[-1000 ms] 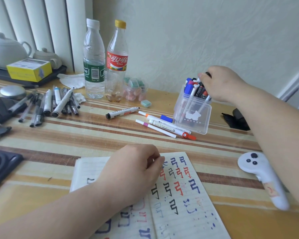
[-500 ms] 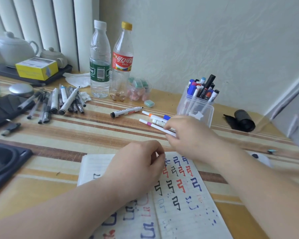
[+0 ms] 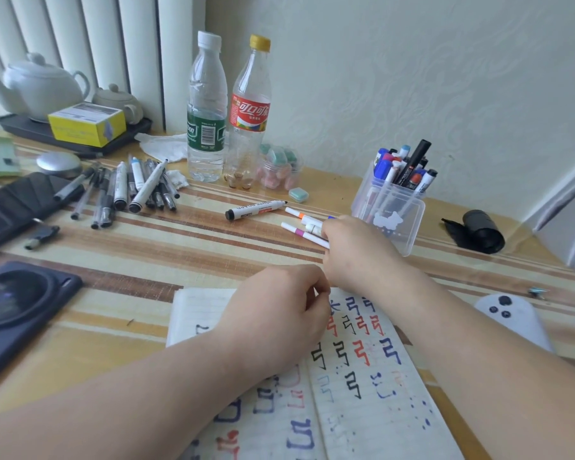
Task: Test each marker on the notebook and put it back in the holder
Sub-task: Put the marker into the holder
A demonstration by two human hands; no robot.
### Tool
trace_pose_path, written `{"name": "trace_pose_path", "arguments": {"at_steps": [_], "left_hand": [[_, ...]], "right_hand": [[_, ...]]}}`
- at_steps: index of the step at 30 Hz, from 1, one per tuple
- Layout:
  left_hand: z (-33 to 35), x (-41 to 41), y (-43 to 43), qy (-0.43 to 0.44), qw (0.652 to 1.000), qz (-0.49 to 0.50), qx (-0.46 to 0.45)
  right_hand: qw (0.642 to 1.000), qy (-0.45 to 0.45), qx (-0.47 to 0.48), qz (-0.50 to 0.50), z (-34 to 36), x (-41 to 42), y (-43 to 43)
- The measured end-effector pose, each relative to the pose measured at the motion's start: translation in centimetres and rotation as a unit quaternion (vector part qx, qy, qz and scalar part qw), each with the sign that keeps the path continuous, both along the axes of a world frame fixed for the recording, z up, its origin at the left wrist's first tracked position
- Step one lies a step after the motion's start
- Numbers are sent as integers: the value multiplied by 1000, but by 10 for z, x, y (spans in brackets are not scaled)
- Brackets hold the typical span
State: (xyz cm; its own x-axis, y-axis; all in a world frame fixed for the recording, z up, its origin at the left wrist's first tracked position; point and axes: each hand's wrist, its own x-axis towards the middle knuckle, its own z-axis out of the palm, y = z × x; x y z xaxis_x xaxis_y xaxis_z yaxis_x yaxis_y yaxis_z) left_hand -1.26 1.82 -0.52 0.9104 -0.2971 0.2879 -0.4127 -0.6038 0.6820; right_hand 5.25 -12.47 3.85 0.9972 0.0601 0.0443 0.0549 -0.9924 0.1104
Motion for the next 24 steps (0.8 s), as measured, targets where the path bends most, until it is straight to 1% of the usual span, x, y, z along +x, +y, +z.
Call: {"name": "trace_pose_path", "arguments": {"at_steps": [3, 7, 11, 14, 16, 24], "left_hand": [[0, 0, 0, -2, 1000, -1, -3], [0, 0, 0, -2, 1000, 5, -28], [4, -2, 1, -18, 999, 7, -38], [5, -2, 2, -26, 999, 8, -33], [5, -3, 2, -24, 999, 7, -29], [4, -2, 1, -20, 999, 20, -38]], "right_hand": [[999, 40, 11, -7, 8, -3, 3], [996, 91, 3, -12, 15, -11, 0], [996, 70, 53, -33, 16, -28, -19], [996, 74, 43, 4, 11, -39, -35], [995, 76, 64, 22, 7, -41, -41], [992, 83, 90, 23, 5, -35, -43]]}}
